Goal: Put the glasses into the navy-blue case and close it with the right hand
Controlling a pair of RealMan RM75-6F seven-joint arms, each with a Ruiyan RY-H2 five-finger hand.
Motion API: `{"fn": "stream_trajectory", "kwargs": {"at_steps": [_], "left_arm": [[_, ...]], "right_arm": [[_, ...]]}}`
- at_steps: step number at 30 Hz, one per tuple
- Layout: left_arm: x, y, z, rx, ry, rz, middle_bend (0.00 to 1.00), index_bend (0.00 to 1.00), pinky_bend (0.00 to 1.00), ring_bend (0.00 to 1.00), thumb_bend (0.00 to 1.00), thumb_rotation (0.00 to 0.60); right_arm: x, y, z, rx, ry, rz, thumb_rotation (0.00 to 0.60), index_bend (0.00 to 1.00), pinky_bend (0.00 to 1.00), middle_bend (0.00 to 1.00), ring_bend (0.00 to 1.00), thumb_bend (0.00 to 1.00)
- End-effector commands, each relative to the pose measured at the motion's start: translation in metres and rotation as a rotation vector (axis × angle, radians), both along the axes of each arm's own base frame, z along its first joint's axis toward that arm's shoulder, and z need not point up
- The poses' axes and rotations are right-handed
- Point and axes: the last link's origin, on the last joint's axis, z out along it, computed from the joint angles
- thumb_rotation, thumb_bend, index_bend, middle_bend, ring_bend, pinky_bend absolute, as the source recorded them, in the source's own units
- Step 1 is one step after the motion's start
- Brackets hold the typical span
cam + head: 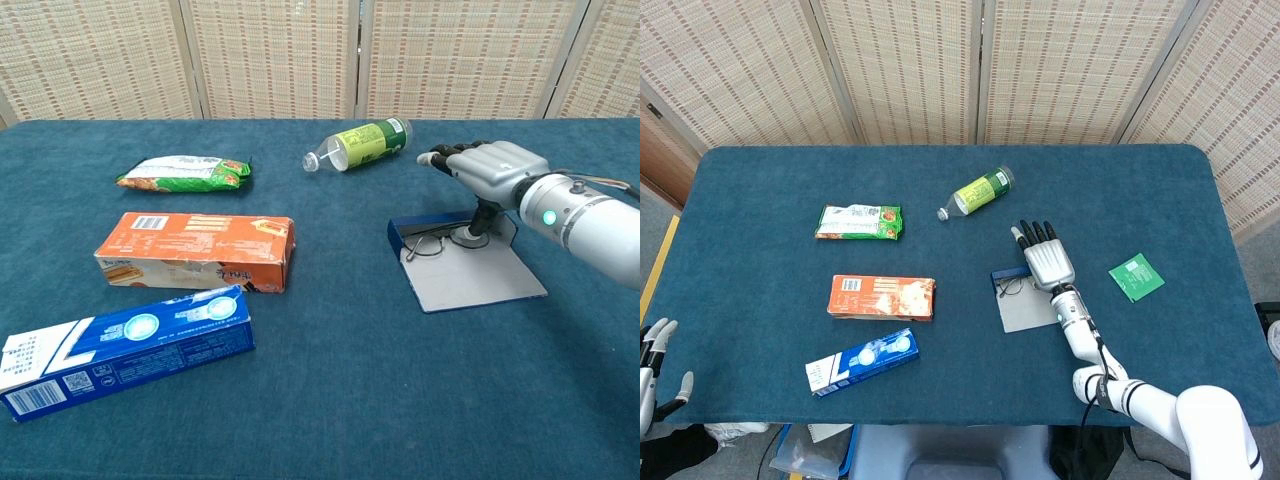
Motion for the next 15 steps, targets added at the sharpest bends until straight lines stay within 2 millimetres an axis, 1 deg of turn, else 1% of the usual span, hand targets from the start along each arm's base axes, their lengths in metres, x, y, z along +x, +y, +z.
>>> {"fn": "stream_trajectory", "kwargs": {"at_steps": [1, 5, 9, 15], "left_arm": [[0.0, 0.0, 0.0, 0.004, -0.002, 0.0, 0.0, 0.07, 0.0, 0.0, 0.42, 0.6], [-0.001, -0.001, 0.0, 0.002, -0.002, 0.0, 0.0, 0.07, 0.0, 0.0, 0.42, 0.6], [-0.001, -0.001, -0.001, -0.003, -0.002, -0.003, 0.0, 0.07, 0.0, 0.0, 0.42, 0.6], [-0.002, -0.003, 0.0, 0.004, -0.003, 0.001, 0.0, 0.07, 0.0, 0.0, 0.42, 0.6]], "right_arm": [[0.001, 0.003, -0.001, 0.006, -0.011, 0.008, 0.6, 0.0, 0.05, 0.0, 0.0, 0.22], [0.001, 0.014, 0.003, 0.009, -0.046, 0.018, 0.6, 0.0, 0.04, 0.0, 0.0, 0.22], [0.001, 0.024, 0.006, 0.021, -0.045, 0.041, 0.6, 0.0, 0.04, 0.0, 0.0, 0.22], [0.007, 0.021, 0.003, 0.04, -0.038, 0.039, 0.6, 0.0, 0.04, 0.0, 0.0, 0.22]]}}
